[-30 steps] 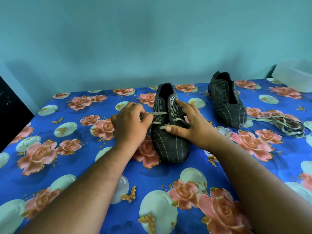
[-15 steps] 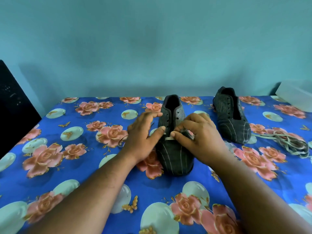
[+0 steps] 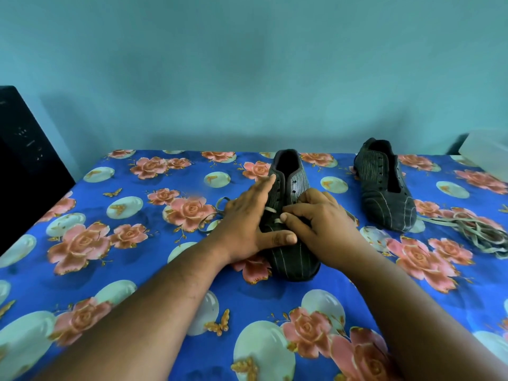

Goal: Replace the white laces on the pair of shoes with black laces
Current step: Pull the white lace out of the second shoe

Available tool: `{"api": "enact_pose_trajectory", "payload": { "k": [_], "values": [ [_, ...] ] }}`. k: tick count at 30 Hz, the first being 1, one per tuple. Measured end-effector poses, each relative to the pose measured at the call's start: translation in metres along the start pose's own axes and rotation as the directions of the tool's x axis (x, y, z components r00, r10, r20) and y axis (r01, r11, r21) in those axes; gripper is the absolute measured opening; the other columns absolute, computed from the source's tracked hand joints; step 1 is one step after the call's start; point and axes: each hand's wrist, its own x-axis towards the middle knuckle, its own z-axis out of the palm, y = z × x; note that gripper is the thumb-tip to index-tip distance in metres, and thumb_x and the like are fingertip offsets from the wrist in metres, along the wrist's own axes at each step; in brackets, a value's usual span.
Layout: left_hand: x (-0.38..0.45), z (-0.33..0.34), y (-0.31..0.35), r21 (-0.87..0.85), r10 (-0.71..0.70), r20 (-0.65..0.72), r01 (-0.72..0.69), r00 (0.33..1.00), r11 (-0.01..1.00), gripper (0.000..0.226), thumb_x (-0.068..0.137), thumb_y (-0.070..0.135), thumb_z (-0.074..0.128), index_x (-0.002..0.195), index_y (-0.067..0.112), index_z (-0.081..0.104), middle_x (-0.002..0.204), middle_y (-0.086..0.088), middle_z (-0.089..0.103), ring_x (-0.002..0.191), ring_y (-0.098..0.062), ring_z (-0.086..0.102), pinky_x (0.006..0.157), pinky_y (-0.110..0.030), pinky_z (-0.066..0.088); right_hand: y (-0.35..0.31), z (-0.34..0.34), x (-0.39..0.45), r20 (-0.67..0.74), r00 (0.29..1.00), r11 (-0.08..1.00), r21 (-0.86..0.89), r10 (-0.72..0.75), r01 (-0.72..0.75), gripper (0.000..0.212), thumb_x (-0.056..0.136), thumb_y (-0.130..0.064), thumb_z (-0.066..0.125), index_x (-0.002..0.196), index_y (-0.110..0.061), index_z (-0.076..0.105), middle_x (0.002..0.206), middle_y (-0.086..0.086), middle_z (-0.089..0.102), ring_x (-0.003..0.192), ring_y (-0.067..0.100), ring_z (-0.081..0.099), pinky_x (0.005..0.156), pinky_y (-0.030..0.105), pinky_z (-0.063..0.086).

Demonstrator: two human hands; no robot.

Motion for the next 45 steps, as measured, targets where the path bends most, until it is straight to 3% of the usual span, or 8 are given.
{"api": "enact_pose_trajectory", "payload": {
  "k": [7, 12, 15, 19, 26, 32, 41, 45],
  "values": [
    [-0.001, -0.001, 0.005, 0.010, -0.035, -0.003, 0.035, 0.999, 0.999, 0.127, 0.058, 0.090, 0.053, 0.162, 0.032, 0.008, 0.170, 0.009, 0.013, 0.153, -0.009, 0.015, 0.124, -0.045, 0.012, -0.002, 0.005, 0.003, 0.044, 0.991, 0.866, 0.482, 0.130, -0.135, 0.017, 0.094, -0.027, 0.071, 0.081, -0.039, 0.071, 0.096, -0.011, 0.063, 0.098, 0.011, 0.061, 0.087, 0.030, 0.044],
    [0.000, -0.002, 0.009, 0.013, -0.034, -0.007, 0.034, 0.999, 0.999, 0.118, 0.060, 0.088, 0.050, 0.161, 0.043, 0.008, 0.167, 0.013, 0.021, 0.148, -0.004, 0.019, 0.110, -0.030, 0.011, -0.014, -0.006, -0.001, 0.267, 0.924, 0.182, 0.929, 0.273, -0.322, 0.014, 0.096, -0.021, 0.063, 0.087, -0.011, 0.064, 0.079, 0.005, 0.066, 0.069, 0.016, 0.062, 0.057, 0.025, 0.050],
    [-0.001, -0.002, 0.008, 0.045, -0.015, -0.011, 0.016, 1.000, 0.999, 0.110, 0.064, 0.088, 0.049, 0.157, 0.052, 0.006, 0.167, 0.015, 0.017, 0.151, -0.007, 0.018, 0.109, -0.031, 0.011, -0.014, -0.008, 0.000, 0.196, 0.943, 0.409, 0.863, 0.269, -0.296, 0.039, 0.087, -0.045, 0.071, 0.083, -0.006, 0.066, 0.074, 0.009, 0.066, 0.061, 0.012, 0.060, 0.053, 0.022, 0.047],
    [0.000, 0.000, 0.005, 0.084, -0.011, -0.010, 0.011, 1.000, 0.996, 0.104, 0.066, 0.090, 0.048, 0.155, 0.056, 0.006, 0.169, 0.012, 0.015, 0.153, -0.010, 0.016, 0.114, -0.037, 0.013, -0.012, -0.007, 0.000, -0.008, 0.977, 0.792, 0.588, 0.212, -0.167, 0.018, 0.086, -0.033, 0.079, 0.079, -0.018, 0.075, 0.066, -0.007, 0.068, 0.058, 0.001, 0.056, 0.055, 0.017, 0.045],
    [-0.001, 0.000, 0.008, 0.117, -0.035, -0.021, 0.037, 0.999, 0.992, 0.102, 0.064, 0.091, 0.043, 0.155, 0.056, 0.011, 0.168, 0.016, 0.014, 0.151, -0.009, 0.017, 0.120, -0.046, 0.012, -0.006, -0.012, 0.000, 0.167, 0.974, 0.416, 0.883, 0.152, -0.217, 0.037, 0.086, -0.040, 0.073, 0.071, -0.008, 0.058, 0.070, 0.007, 0.058, 0.067, 0.018, 0.053, 0.064, 0.031, 0.044],
    [-0.002, 0.001, 0.007, 0.101, -0.040, -0.034, 0.043, 0.999, 0.994, 0.103, 0.063, 0.090, 0.044, 0.155, 0.056, 0.013, 0.168, 0.013, 0.016, 0.151, -0.008, 0.018, 0.115, -0.036, 0.011, -0.015, -0.014, 0.001, 0.036, 0.974, 0.666, 0.724, 0.222, -0.179, 0.021, 0.086, -0.031, 0.080, 0.080, -0.012, 0.073, 0.073, 0.003, 0.071, 0.067, 0.011, 0.061, 0.068, 0.038, 0.052],
    [-0.002, 0.001, 0.006, 0.104, -0.037, -0.029, 0.040, 0.999, 0.994, 0.103, 0.065, 0.091, 0.045, 0.155, 0.055, 0.011, 0.167, 0.015, 0.018, 0.150, -0.010, 0.022, 0.118, -0.042, 0.015, -0.020, -0.028, -0.003, 0.140, 0.971, 0.330, 0.923, 0.194, -0.199, 0.014, 0.096, -0.008, 0.060, 0.089, 0.003, 0.062, 0.074, 0.004, 0.066, 0.057, 0.004, 0.058, 0.054, 0.015, 0.045],
    [-0.001, 0.001, 0.008, 0.114, -0.042, -0.028, 0.045, 0.999, 0.992, 0.103, 0.064, 0.090, 0.045, 0.155, 0.054, 0.012, 0.167, 0.016, 0.016, 0.149, -0.009, 0.022, 0.115, -0.037, 0.014, -0.018, -0.027, -0.002, 0.128, 0.967, 0.610, 0.755, 0.223, -0.240, 0.032, 0.089, -0.032, 0.076, 0.077, -0.004, 0.065, 0.065, 0.001, 0.066, 0.058, 0.015, 0.057, 0.061, 0.033, 0.049]
  ]
}}
